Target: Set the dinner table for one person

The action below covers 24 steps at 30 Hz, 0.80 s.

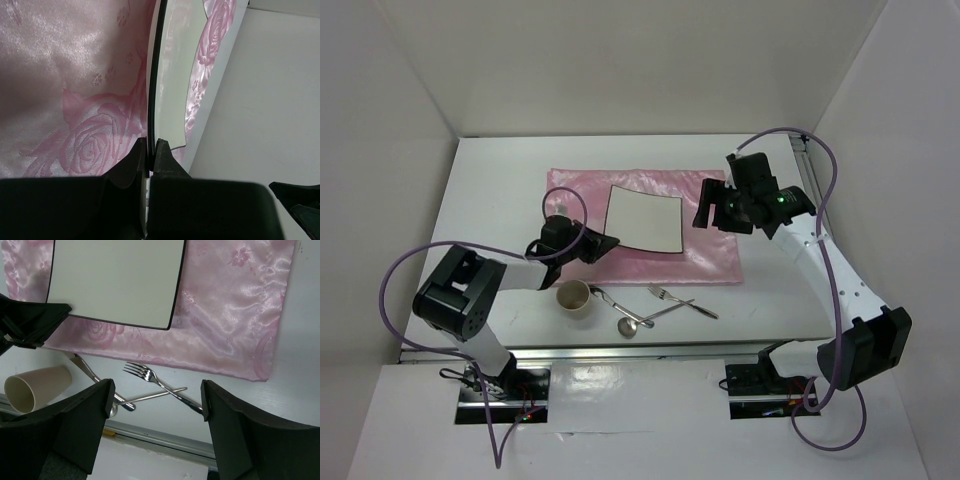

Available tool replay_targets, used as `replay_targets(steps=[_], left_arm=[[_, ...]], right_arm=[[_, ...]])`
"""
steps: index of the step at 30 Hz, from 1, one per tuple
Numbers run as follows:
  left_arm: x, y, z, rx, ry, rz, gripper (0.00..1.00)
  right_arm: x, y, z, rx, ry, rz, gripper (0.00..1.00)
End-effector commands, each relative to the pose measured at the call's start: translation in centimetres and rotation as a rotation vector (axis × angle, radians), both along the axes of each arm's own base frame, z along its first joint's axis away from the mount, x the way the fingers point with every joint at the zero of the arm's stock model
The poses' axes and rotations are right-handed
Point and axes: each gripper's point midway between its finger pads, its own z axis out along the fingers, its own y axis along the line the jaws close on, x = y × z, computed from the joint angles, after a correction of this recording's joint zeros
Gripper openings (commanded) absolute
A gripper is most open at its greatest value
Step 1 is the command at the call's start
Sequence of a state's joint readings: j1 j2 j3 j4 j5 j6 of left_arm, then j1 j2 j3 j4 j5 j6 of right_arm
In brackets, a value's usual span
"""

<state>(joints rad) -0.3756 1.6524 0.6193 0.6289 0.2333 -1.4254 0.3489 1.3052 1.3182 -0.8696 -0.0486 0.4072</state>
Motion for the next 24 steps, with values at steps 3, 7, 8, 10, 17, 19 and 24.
replay_targets(steps=[3, 7, 8, 10, 17, 19, 24], left_arm=[[1.1, -1.0, 5.5, -0.132, -0.2, 0.011, 0.0], [0.5, -0.6, 4.5, -0.108, -0.151, 0.021, 0.0], [0.7, -0.7, 4.9, -0.105, -0.145, 0.021, 0.0], [0.3, -0.5, 3.5, -0.06, -0.088, 0.015, 0.0], [0.1, -0.5, 1.7, 0.016, 0.019, -0.009, 0.38], [0.4, -0.6, 1.6, 0.038, 0.047, -0.015, 0.75], [0.0, -0.4, 0.6, 0.178, 0.118, -0.063, 1.0]], right_arm=[[-0.5, -0.2, 0.9, 0.017, -0.019, -0.01, 0.81], [-0.7, -0.3, 0.2, 0.01, -0.001, -0.01, 0.81], [-0.8, -0.2, 0.2, 0.025, -0.004, -0.011, 0.81], [-1.0, -0.2, -0.2, 0.021, 0.008, -0.011, 0.83], [-1.1, 0.1, -0.4, 0.039, 0.015, -0.006, 0.88], [-1.1, 0.3, -0.6, 0.043, 0.026, -0.001, 0.88], [-1.5, 0.6, -1.6, 0.049, 0.06, 0.014, 0.88]])
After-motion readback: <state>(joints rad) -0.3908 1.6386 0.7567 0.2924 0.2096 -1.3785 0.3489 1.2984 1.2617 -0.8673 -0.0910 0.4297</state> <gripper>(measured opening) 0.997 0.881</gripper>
